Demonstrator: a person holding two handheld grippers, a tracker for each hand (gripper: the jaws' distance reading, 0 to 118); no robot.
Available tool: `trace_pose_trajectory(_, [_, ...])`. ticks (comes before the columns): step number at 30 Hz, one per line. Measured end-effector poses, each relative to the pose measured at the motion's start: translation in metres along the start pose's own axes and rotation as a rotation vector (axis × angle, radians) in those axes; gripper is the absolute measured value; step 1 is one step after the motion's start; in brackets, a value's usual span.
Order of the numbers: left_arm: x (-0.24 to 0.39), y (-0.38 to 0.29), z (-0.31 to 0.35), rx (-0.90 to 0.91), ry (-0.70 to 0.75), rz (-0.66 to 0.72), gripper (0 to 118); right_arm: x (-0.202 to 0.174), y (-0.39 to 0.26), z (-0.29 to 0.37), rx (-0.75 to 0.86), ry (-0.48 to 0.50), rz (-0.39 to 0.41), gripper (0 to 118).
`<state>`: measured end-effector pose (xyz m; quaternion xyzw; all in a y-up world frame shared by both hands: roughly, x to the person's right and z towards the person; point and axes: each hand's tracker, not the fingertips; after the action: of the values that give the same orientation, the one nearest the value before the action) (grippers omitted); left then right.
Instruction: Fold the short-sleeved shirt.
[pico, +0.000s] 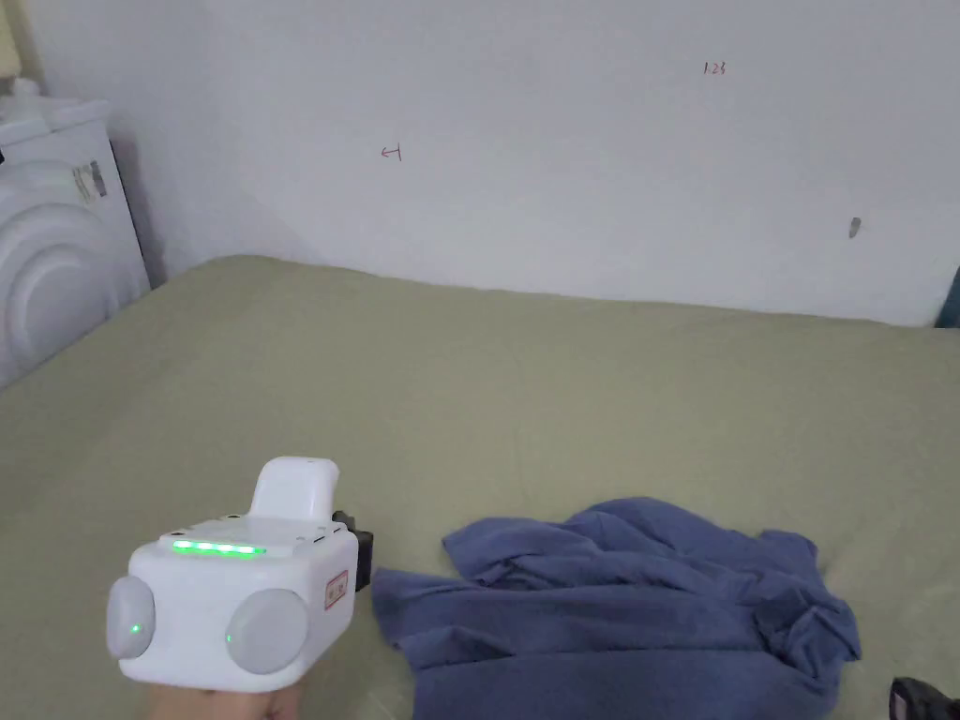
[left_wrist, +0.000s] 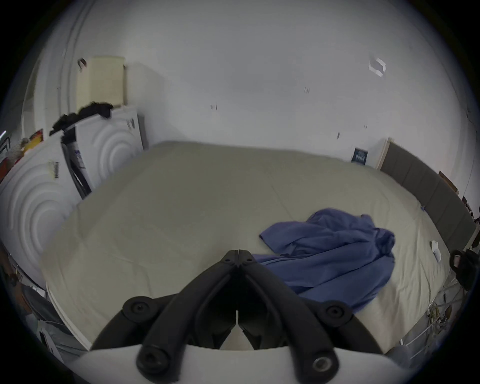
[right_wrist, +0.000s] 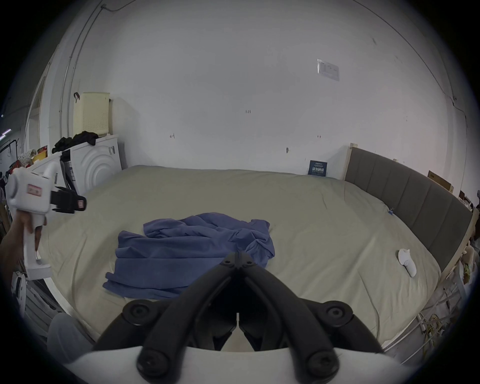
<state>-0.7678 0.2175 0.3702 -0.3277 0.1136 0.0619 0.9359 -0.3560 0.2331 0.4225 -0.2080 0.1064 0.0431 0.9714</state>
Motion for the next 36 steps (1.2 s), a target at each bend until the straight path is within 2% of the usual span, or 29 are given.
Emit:
trace_pose_trajectory(1, [-0.001, 0.002, -0.015, -0.014, -0.016, 0.001, 0, 0.001, -0.001, -0.005, -0.01, -0.001, 0.0, 1])
trace_pose_trajectory(2, [-0.001, 0.005, -0.034, -0.058, -0.024, 0.013, 5, 0.002, -0.003, -0.011, -0.021, -0.002, 0.002, 1])
trace_pose_trajectory(3, [-0.002, 0.007, -0.052, -0.121, -0.04, 0.009, 27, 0.003, -0.006, -0.016, -0.035, -0.004, 0.007, 1])
trace_pose_trajectory(4, [-0.003, 0.007, -0.067, -0.138, -0.06, 0.029, 67, 0.004, -0.008, -0.02, -0.047, -0.005, 0.015, 1])
trace_pose_trajectory(5, [-0.006, 0.007, -0.086, -0.168, -0.058, 0.045, 94, 0.006, -0.01, -0.025, -0.055, -0.006, 0.02, 1])
trace_pose_trajectory(6, [-0.007, 0.007, -0.103, -0.224, -0.055, 0.029, 105, 0.007, -0.012, -0.028, -0.065, -0.008, 0.023, 1])
trace_pose_trajectory(7, [-0.006, 0.006, -0.119, -0.281, -0.056, 0.005, 105, 0.008, -0.015, -0.031, -0.075, -0.008, 0.026, 1])
trace_pose_trajectory(8, [-0.005, 0.003, -0.132, -0.313, -0.059, -0.008, 118, 0.01, -0.017, -0.034, -0.086, -0.009, 0.027, 1])
trace_pose_trajectory(12, [0.009, -0.005, -0.156, -0.382, 0.027, -0.085, 118, 0.015, -0.025, -0.041, -0.12, -0.015, 0.023, 1])
trace_pose_trajectory(14, [0.018, -0.015, -0.158, -0.432, 0.017, -0.099, 118, 0.017, -0.028, -0.043, -0.131, -0.021, 0.029, 1])
trace_pose_trajectory(16, [0.024, -0.022, -0.158, -0.443, 0.024, -0.111, 108, 0.02, -0.031, -0.045, -0.143, -0.024, 0.03, 1])
trace_pose_trajectory(17, [0.023, -0.02, -0.155, -0.423, 0.033, -0.099, 108, 0.022, -0.032, -0.046, -0.152, -0.028, 0.028, 1])
trace_pose_trajectory(18, [0.025, -0.018, -0.148, -0.417, 0.031, -0.101, 99, 0.024, -0.033, -0.047, -0.16, -0.031, 0.022, 1])
trace_pose_trajectory(19, [0.026, -0.017, -0.141, -0.403, 0.009, -0.098, 85, 0.026, -0.034, -0.047, -0.165, -0.026, 0.014, 1])
trace_pose_trajectory(20, [0.028, -0.015, -0.132, -0.374, 0.002, -0.092, 65, 0.028, -0.035, -0.049, -0.174, -0.025, 0.006, 1])
trace_pose_trajectory(21, [0.028, -0.011, -0.121, -0.362, -0.005, -0.093, 14, 0.029, -0.036, -0.05, -0.18, -0.027, -0.003, 1])
trace_pose_trajectory(22, [0.028, -0.01, -0.116, -0.353, -0.033, -0.066, 1, 0.031, -0.036, -0.051, -0.182, -0.027, -0.009, 1])
trace_pose_trajectory(24, [0.028, -0.009, -0.106, -0.359, -0.048, -0.037, 1, 0.033, -0.034, -0.054, -0.194, -0.033, -0.009, 1])
trace_pose_trajectory(25, [0.015, -0.01, -0.135, -0.411, -0.07, -0.022, 1, 0.035, -0.033, -0.056, -0.197, -0.038, -0.007, 1])
trace_pose_trajectory(28, [0.006, -0.004, -0.143, -0.403, -0.069, -0.046, 1, 0.042, -0.026, -0.071, -0.205, -0.046, -0.013, 1])
trace_pose_trajectory(29, [0.023, -0.015, -0.121, -0.357, -0.048, -0.063, 1, 0.046, -0.023, -0.08, -0.21, -0.05, -0.02, 1])
trace_pose_trajectory(33, [0.023, -0.016, -0.121, -0.353, -0.054, -0.049, 1, 0.057, -0.007, -0.132, -0.258, -0.056, -0.003, 2])
trace_pose_trajectory(34, [0.024, -0.016, -0.121, -0.352, -0.055, -0.054, 1, 0.06, -0.004, -0.149, -0.27, -0.046, 0.004, 7])
trace_pose_trajectory(35, [0.026, -0.016, -0.122, -0.351, -0.055, -0.059, 1, 0.064, 0.0, -0.164, -0.292, -0.037, 0.003, 37])
trace_pose_trajectory(36, [0.025, -0.016, -0.124, -0.353, -0.059, -0.061, 1, 0.069, 0.003, -0.178, -0.32, -0.009, -0.014, 37])
